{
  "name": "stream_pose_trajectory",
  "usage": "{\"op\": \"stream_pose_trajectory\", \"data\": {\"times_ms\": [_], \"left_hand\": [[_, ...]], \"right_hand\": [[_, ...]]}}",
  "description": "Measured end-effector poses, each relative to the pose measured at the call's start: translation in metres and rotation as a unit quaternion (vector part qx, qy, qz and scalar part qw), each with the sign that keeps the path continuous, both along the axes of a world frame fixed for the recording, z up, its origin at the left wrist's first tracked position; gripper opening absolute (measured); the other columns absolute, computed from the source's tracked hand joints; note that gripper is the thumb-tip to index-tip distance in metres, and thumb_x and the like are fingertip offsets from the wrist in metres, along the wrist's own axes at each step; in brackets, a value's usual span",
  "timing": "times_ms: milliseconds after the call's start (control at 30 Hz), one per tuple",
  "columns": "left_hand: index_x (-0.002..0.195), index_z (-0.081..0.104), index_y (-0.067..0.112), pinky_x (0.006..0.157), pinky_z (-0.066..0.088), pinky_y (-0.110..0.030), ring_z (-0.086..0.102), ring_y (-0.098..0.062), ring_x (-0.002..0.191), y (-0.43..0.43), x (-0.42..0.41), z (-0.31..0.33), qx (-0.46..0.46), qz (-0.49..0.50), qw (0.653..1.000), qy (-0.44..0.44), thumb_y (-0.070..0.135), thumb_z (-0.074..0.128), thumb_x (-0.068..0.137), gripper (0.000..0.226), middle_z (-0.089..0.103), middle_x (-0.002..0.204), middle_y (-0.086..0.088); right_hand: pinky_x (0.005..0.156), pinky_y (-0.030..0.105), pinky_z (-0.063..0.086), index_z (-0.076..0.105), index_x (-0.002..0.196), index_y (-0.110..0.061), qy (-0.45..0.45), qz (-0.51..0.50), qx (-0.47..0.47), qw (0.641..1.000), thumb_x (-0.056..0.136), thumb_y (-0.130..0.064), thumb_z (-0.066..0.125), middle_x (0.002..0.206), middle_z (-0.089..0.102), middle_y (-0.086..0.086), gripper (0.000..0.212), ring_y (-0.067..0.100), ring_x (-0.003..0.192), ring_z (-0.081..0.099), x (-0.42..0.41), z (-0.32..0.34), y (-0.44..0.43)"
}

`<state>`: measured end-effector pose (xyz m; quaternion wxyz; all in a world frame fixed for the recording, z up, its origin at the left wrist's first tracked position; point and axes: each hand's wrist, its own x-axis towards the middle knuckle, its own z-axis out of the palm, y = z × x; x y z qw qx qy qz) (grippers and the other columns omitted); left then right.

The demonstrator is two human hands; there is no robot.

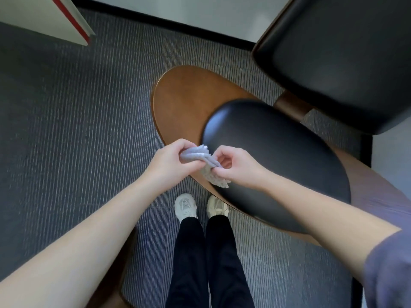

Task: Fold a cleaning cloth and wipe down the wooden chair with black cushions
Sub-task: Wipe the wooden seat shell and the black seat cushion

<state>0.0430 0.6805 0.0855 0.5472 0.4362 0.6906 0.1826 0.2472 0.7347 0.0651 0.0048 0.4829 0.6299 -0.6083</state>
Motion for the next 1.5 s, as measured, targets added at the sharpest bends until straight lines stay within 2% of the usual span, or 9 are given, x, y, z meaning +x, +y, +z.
{"op": "stream_pose_trajectory", "data": {"times_ms": [100, 233, 400, 500, 633, 833, 1033, 1367, 1500], "left_hand": [[0.095, 0.072, 0.028, 0.069, 0.042, -0.014, 0.062, 0.003, 0.083, 0.008, -0.002, 0.000, 0.032, -0.004, 0.999, 0.020, 0.029, 0.072, 0.085, 0.010, 0.071, 0.087, 0.015], [0.097, 0.074, 0.024, 0.080, 0.054, -0.025, 0.067, -0.004, 0.085, 0.016, -0.005, 0.000, 0.042, -0.018, 0.999, 0.004, 0.016, 0.069, 0.088, 0.013, 0.073, 0.087, 0.011], [0.102, 0.068, 0.025, 0.084, 0.055, -0.028, 0.067, -0.008, 0.090, 0.029, -0.009, -0.007, 0.048, -0.038, 0.998, -0.010, 0.010, 0.064, 0.089, 0.021, 0.071, 0.095, 0.011], [0.108, 0.065, 0.023, 0.093, 0.045, -0.024, 0.060, -0.009, 0.103, 0.039, -0.011, -0.016, 0.081, -0.045, 0.992, 0.082, 0.009, 0.057, 0.090, 0.024, 0.066, 0.109, 0.009], [0.122, 0.061, 0.014, 0.115, 0.027, -0.046, 0.031, -0.027, 0.141, 0.059, -0.019, -0.040, 0.148, -0.041, 0.949, 0.276, 0.008, 0.060, 0.086, 0.036, 0.043, 0.146, -0.009], [0.149, 0.032, 0.010, 0.118, 0.017, -0.053, 0.009, -0.036, 0.149, 0.097, -0.017, -0.071, 0.125, -0.045, 0.910, 0.392, 0.010, 0.058, 0.087, 0.068, 0.007, 0.162, -0.019], [0.151, 0.025, 0.005, 0.092, 0.047, -0.045, 0.043, -0.033, 0.129, 0.122, -0.022, -0.090, 0.111, 0.015, 0.896, 0.430, 0.016, 0.062, 0.087, 0.074, 0.035, 0.151, -0.014], [0.149, 0.023, 0.000, 0.100, 0.044, -0.046, 0.037, -0.033, 0.136, 0.117, -0.018, -0.110, 0.144, 0.003, 0.851, 0.505, 0.018, 0.054, 0.087, 0.072, 0.036, 0.148, -0.020], [0.149, 0.024, -0.001, 0.102, 0.043, -0.046, 0.037, -0.033, 0.136, 0.117, -0.017, -0.113, 0.149, 0.007, 0.846, 0.512, 0.018, 0.054, 0.088, 0.071, 0.037, 0.148, -0.019]], "right_hand": [[0.081, 0.046, 0.055, 0.061, 0.093, -0.019, 0.015, -0.003, -0.035, 0.999, 0.076, -0.012, 0.073, 0.088, 0.067, 0.003, 0.021, 0.016, 0.077, 0.063, -0.005, 0.002, 0.004], [0.062, 0.021, 0.050, 0.060, 0.102, -0.023, 0.008, 0.012, -0.074, 0.997, 0.078, -0.027, 0.080, 0.092, 0.066, -0.007, 0.031, 0.002, 0.070, 0.061, -0.011, 0.008, 0.012], [0.059, 0.018, 0.045, 0.061, 0.081, -0.013, 0.007, -0.049, -0.083, 0.995, 0.085, -0.019, 0.074, 0.076, 0.063, -0.003, 0.016, 0.006, 0.067, 0.058, -0.013, 0.004, 0.024], [0.057, 0.017, 0.045, 0.061, 0.078, -0.014, -0.009, -0.098, -0.082, 0.992, 0.084, -0.020, 0.075, 0.079, 0.064, 0.001, 0.016, 0.008, 0.069, 0.059, -0.011, -0.010, 0.034], [0.062, 0.023, 0.047, 0.065, 0.085, -0.009, -0.063, -0.193, -0.027, 0.979, 0.088, -0.023, 0.067, 0.079, 0.064, -0.005, 0.015, 0.008, 0.070, 0.059, -0.005, -0.040, 0.062], [0.074, 0.025, 0.048, 0.064, 0.088, -0.017, -0.110, -0.259, 0.097, 0.955, 0.088, -0.019, 0.061, 0.086, 0.065, -0.007, 0.004, 0.012, 0.085, 0.061, 0.001, -0.084, 0.136], [0.074, 0.019, 0.036, 0.064, 0.090, -0.017, -0.177, -0.238, 0.229, 0.927, 0.085, -0.008, 0.057, 0.090, 0.065, -0.004, 0.013, 0.014, 0.086, 0.058, 0.018, -0.121, 0.192], [0.090, 0.035, 0.047, 0.070, 0.109, -0.014, -0.288, -0.101, 0.227, 0.925, 0.087, -0.004, 0.051, 0.109, 0.069, 0.009, 0.030, 0.030, 0.105, 0.061, 0.043, -0.181, 0.219], [0.083, 0.032, 0.047, 0.073, 0.103, -0.013, -0.335, -0.111, 0.215, 0.911, 0.088, -0.005, 0.049, 0.103, 0.071, 0.012, 0.029, 0.032, 0.102, 0.062, 0.044, -0.190, 0.228]]}}
